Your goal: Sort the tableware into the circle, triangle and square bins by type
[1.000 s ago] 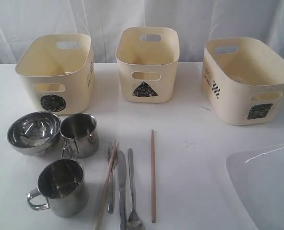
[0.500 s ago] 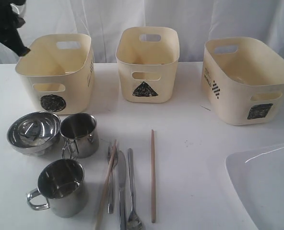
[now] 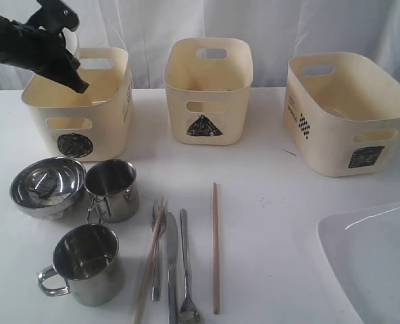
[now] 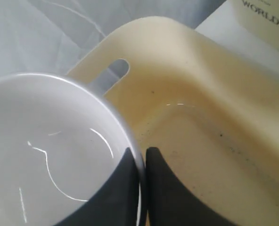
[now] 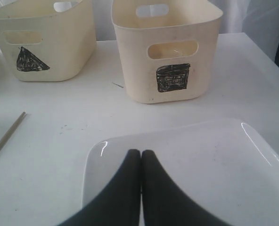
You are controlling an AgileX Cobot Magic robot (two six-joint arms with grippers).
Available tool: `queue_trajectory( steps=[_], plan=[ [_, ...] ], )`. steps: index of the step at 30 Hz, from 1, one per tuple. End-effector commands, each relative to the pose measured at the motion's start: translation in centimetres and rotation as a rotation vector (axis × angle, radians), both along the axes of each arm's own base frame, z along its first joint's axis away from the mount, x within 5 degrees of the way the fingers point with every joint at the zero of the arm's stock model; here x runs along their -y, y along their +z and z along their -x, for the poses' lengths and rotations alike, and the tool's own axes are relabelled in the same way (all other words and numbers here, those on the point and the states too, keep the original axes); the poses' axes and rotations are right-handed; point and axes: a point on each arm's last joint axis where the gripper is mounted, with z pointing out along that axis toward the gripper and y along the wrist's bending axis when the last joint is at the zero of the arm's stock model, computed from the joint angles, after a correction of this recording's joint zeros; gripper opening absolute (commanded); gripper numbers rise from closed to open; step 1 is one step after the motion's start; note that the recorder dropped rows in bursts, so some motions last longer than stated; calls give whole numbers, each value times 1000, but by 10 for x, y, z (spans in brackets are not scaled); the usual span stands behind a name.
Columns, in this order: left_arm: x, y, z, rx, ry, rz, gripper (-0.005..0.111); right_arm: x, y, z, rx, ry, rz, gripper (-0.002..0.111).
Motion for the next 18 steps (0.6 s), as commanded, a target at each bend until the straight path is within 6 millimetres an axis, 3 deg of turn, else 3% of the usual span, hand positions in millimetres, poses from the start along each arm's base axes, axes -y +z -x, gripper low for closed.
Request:
queue_trajectory(
  steps=[1,12,18],
  plan=[
    [10,0,3,-62,-5,110,0,0,1,0,7,-6,-3,0],
    [12,-2,5,-97,-21,126,2,0,1,0,7,-6,-3,0],
    [16,-5,9,-157,-47,162,32,0,1,0,7,-6,-3,0]
  ],
)
